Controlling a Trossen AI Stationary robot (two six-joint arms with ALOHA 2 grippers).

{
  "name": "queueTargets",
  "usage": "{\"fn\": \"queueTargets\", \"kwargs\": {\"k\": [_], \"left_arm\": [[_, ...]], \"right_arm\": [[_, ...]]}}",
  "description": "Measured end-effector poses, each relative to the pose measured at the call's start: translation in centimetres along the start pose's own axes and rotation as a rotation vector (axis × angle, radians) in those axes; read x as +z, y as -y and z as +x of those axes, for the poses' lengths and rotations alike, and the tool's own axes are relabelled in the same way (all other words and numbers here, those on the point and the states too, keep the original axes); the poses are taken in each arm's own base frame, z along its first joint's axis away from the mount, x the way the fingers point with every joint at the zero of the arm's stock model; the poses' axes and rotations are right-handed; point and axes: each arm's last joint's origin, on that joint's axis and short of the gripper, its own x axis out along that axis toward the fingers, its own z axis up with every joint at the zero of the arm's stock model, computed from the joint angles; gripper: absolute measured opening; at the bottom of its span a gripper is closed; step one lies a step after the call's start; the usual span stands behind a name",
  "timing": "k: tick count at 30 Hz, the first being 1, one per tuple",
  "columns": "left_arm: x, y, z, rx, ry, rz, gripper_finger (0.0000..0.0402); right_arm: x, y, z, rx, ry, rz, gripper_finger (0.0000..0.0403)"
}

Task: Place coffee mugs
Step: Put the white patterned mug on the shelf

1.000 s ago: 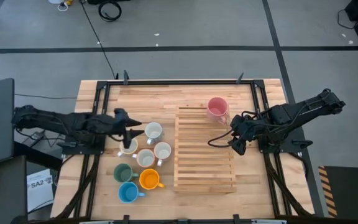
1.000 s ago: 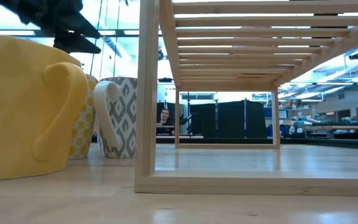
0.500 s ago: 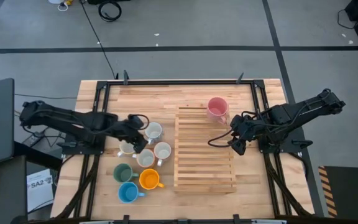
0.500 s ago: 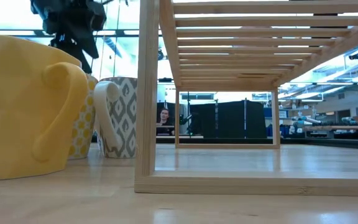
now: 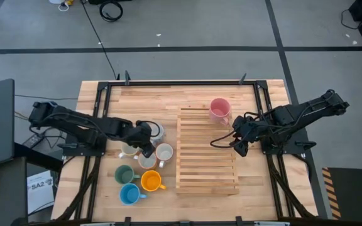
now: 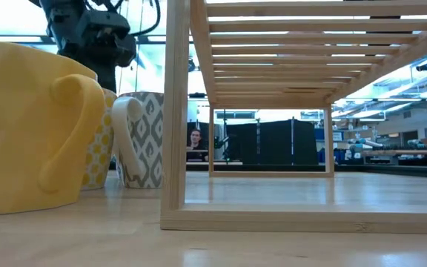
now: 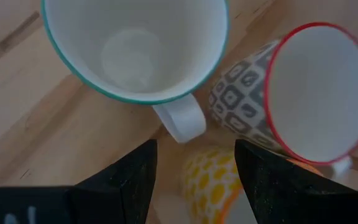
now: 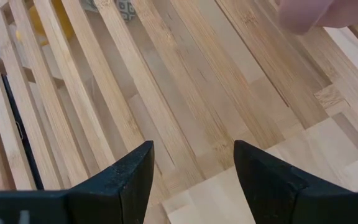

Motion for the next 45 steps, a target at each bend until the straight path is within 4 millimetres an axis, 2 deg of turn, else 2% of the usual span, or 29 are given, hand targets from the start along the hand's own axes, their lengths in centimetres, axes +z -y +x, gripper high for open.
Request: {"fn": "queueTargets", "kwargs": {"k": [9, 15, 37, 45], "left_arm": [[0.1, 0.0, 1.7, 0.088, 0.023, -0.019, 0.0224], [0.1, -0.2, 1.7, 0.127, 0.04, -0.014, 0.0221], [0.0, -0.5, 1.6, 0.177, 0.049, 0.056, 0.0079], [0.0, -0.6, 1.6, 0.183, 0.057, 0.058, 0.008]], "right_arm": [[0.0, 0.0, 0.0, 0.003, 0.003, 0.001, 0.0226], [0.0, 0.0, 0.0, 0.003, 0.003, 0.001, 0.0226], [0.0, 0.0, 0.0, 0.002, 0.002, 0.001, 0.0226], [0.1, 0.0, 0.0, -0.003, 0.009, 0.0, 0.0226]]}}
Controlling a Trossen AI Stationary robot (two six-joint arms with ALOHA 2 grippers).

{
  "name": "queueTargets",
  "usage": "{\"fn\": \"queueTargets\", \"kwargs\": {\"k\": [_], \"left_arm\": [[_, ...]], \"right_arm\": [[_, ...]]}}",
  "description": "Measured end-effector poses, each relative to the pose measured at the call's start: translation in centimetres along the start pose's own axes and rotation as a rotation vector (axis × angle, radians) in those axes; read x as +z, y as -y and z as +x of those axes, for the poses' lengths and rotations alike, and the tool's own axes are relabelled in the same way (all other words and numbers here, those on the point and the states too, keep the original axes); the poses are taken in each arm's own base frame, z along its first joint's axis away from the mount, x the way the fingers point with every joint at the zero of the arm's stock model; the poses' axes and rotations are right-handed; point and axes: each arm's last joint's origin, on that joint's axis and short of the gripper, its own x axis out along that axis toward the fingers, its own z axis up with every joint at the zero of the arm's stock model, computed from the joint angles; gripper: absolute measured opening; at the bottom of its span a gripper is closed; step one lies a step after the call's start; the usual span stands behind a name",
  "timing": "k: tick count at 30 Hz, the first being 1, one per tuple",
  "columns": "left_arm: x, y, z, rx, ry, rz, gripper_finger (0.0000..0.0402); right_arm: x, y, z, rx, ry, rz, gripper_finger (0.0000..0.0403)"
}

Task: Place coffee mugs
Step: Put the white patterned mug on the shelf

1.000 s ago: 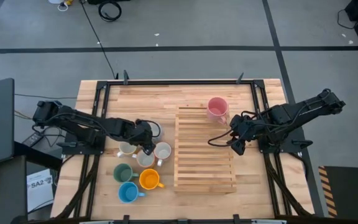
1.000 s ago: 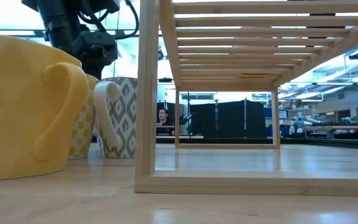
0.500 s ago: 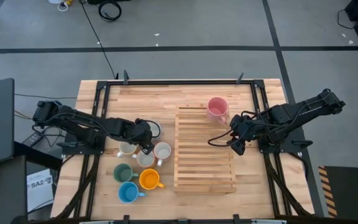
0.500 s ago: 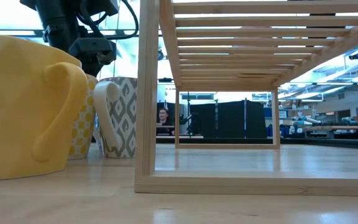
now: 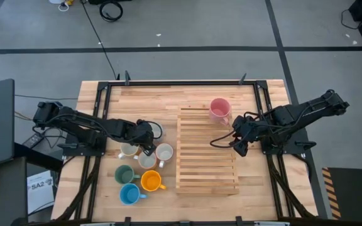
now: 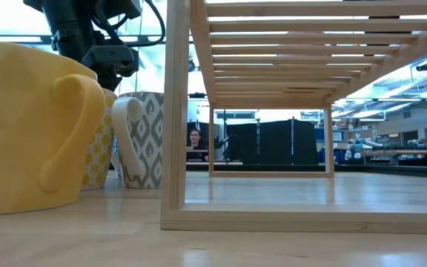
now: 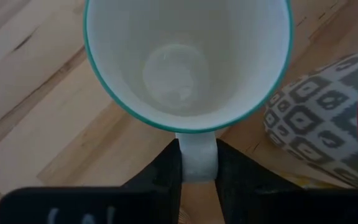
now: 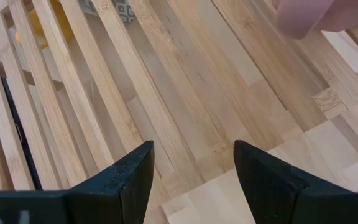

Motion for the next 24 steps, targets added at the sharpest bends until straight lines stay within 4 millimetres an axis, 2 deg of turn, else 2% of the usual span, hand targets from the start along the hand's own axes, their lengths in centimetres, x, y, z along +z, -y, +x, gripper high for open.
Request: {"fn": "queueTargets", "kwargs": {"k": [13, 24], "left_arm": [[0.1, -0.2, -0.6, -0.016, 0.017, -0.007, 0.0078], [0.4, -0.8, -2.8, -0.088, 0.076, -0.022, 0.0078]], "right_arm": [[0.0, 0.0, 0.0, 0.0, 0.001, -0.001, 0.0226], [0.0, 0.0, 0.0, 0.001, 0.002, -0.002, 0.0226]]}}
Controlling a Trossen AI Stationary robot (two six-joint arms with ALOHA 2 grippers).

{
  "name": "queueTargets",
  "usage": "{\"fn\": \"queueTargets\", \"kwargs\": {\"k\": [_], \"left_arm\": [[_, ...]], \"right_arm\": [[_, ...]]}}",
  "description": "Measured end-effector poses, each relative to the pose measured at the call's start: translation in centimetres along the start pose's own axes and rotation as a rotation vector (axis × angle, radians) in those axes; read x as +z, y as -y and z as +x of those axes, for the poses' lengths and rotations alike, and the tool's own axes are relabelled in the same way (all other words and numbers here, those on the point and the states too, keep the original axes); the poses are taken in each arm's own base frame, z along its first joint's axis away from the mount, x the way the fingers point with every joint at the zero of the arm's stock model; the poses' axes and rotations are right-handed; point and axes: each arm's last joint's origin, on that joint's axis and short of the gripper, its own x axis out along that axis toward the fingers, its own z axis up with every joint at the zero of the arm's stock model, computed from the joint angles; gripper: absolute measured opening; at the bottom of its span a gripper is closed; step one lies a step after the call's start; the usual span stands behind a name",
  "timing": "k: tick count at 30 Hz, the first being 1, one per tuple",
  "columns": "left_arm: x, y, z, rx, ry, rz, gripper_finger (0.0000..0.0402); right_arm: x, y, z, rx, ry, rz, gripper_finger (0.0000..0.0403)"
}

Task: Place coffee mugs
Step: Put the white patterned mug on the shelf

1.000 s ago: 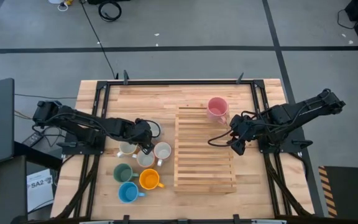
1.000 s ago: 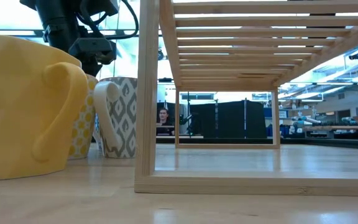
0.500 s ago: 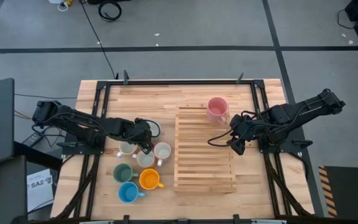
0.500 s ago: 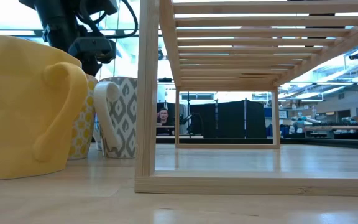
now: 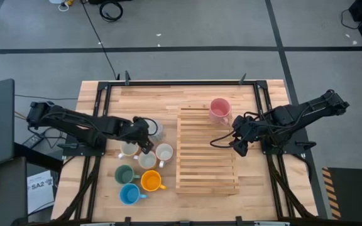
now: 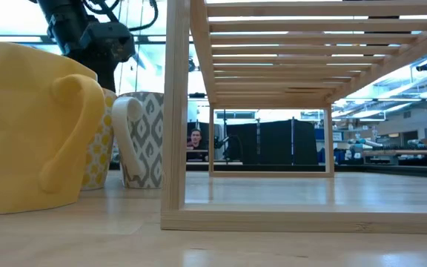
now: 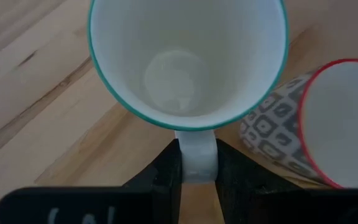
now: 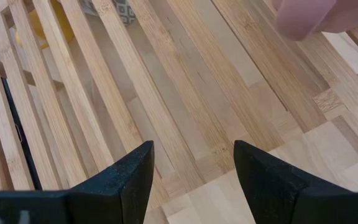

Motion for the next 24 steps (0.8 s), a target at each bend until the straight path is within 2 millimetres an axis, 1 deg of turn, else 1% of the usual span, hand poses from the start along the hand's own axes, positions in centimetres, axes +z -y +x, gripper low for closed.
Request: {"fn": "queueTargets", "kwargs": {"k": [3, 6, 11, 15, 19, 22, 24], "left_arm": [[0.4, 0.0, -1.1, -0.024, 0.02, 0.016, 0.0077], [1.5, 0.7, -2.7, -0.053, 0.047, 0.049, 0.0077], [3.7, 1.8, -6.3, -0.066, 0.07, 0.136, 0.0077], [5.5, 2.4, -9.5, -0.102, 0.136, 0.148, 0.0077], [6.8, 2.7, -12.3, -0.134, 0.19, 0.155, 0.0077], [7.7, 3.0, -13.9, -0.172, 0.242, 0.175, 0.0077], [8.5, 3.0, -14.4, -0.172, 0.26, 0.182, 0.0077]], "right_arm": [[0.0, 0.0, 0.0, 0.001, 0.001, 0.0, 0.0226], [0.0, 0.0, 0.0, 0.002, 0.001, 0.0, 0.0226], [0.0, 0.0, 0.0, 0.004, 0.003, 0.001, 0.0226], [0.0, 0.0, 0.0, 0.004, 0.003, 0.003, 0.0226], [0.0, 0.0, 0.0, 0.005, 0.003, 0.003, 0.0226], [0.0, 0.0, 0.0, 0.005, 0.004, 0.004, 0.0226], [0.0, -0.1, 0.0, 0.006, 0.004, 0.004, 0.0226]]}}
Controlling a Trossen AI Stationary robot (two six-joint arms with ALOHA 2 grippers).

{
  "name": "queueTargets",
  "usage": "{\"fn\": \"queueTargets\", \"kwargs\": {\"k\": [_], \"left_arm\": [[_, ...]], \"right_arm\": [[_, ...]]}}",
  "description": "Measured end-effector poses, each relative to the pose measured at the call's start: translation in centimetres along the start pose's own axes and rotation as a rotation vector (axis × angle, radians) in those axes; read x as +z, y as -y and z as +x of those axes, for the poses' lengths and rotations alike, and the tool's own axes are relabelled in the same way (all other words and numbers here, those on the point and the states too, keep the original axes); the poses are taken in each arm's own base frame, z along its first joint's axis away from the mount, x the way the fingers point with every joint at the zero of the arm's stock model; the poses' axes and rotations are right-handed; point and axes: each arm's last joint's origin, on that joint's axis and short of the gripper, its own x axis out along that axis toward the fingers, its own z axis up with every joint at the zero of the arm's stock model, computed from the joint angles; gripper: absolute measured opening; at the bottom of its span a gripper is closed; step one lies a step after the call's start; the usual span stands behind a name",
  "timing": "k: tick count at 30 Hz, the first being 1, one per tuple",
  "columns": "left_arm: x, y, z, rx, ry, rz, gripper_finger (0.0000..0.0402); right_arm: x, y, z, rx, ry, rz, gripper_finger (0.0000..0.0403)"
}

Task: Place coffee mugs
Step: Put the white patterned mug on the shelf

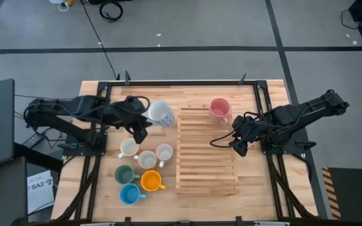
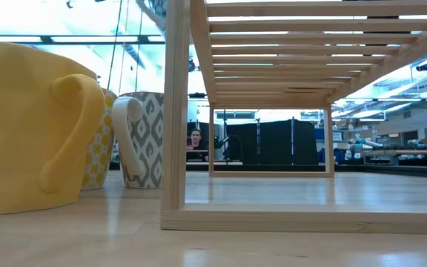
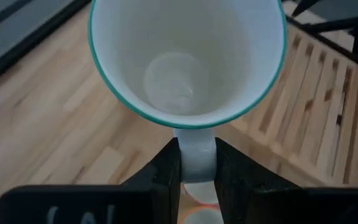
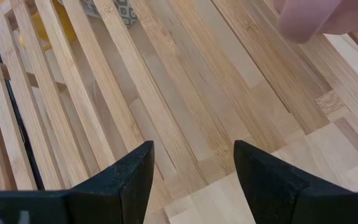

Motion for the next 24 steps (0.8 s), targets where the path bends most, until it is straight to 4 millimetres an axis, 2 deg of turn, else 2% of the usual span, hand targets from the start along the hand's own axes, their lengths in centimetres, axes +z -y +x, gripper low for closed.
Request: {"fn": "queueTargets", "kwargs": {"k": [5, 11, 17, 24], "left_arm": [[2.6, 0.2, -0.3, 0.012, 0.049, 0.056, 0.0077], [5.8, 0.9, 1.6, 0.037, 0.027, 0.145, 0.0077], [8.1, 1.5, 4.9, 0.025, -0.047, 0.2, 0.0077], [8.6, 1.3, 8.9, 0.084, -0.173, 0.216, 0.0077]], "right_arm": [[0.0, 0.0, 0.0, 0.003, 0.002, 0.001, 0.0226], [0.1, -0.1, 0.0, 0.007, 0.006, 0.001, 0.0226], [0.1, -0.1, 0.0, 0.01, 0.008, 0.001, 0.0226], [0.1, -0.1, 0.0, 0.01, 0.007, 0.0, 0.0226]]}}
